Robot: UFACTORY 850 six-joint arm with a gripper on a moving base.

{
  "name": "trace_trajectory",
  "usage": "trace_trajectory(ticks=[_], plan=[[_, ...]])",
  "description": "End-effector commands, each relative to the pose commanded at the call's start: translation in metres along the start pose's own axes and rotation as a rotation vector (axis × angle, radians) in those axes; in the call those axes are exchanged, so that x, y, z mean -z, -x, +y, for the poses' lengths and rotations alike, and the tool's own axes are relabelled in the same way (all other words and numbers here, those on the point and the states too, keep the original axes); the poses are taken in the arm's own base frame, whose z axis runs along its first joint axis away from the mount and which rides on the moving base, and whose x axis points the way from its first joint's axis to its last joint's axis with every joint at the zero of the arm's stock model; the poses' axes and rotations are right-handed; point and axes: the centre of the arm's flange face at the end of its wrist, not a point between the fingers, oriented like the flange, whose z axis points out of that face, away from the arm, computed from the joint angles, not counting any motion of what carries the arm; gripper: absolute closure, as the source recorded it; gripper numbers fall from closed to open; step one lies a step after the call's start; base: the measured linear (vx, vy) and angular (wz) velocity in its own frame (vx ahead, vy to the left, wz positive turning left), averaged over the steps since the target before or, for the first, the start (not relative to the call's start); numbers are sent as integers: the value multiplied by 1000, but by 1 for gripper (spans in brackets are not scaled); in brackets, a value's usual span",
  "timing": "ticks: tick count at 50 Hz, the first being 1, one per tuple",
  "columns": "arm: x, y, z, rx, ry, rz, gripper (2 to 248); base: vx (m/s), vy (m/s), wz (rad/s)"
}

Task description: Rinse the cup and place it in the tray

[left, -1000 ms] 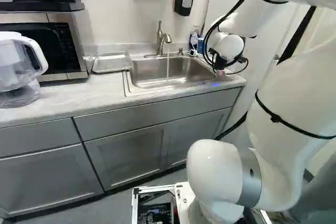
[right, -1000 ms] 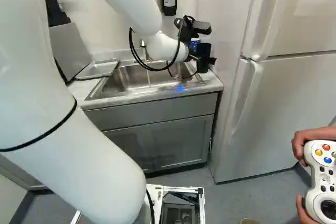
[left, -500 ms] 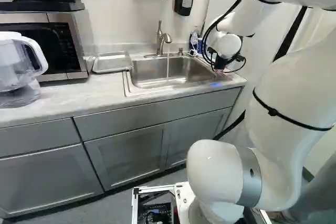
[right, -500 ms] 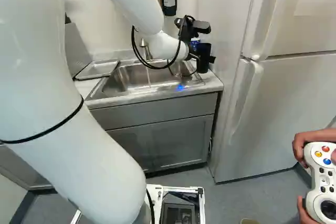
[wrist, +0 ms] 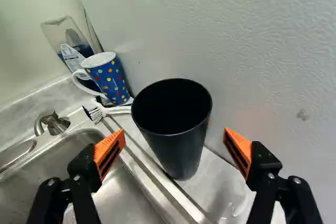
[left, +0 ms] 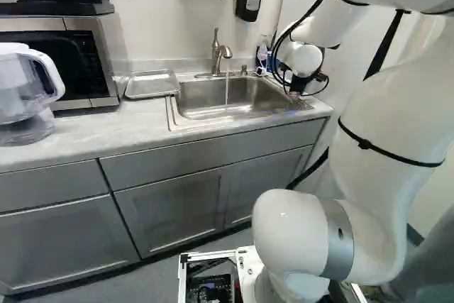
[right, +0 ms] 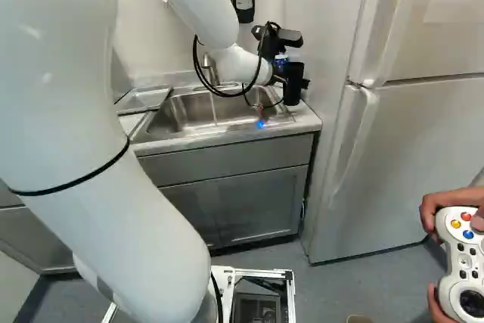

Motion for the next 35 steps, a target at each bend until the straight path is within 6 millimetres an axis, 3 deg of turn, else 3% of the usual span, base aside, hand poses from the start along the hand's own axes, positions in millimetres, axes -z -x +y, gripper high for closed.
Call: trace_trajectory(ticks=[35], plan=[[-7, 4, -2, 4, 0, -11, 3, 0, 0, 0]])
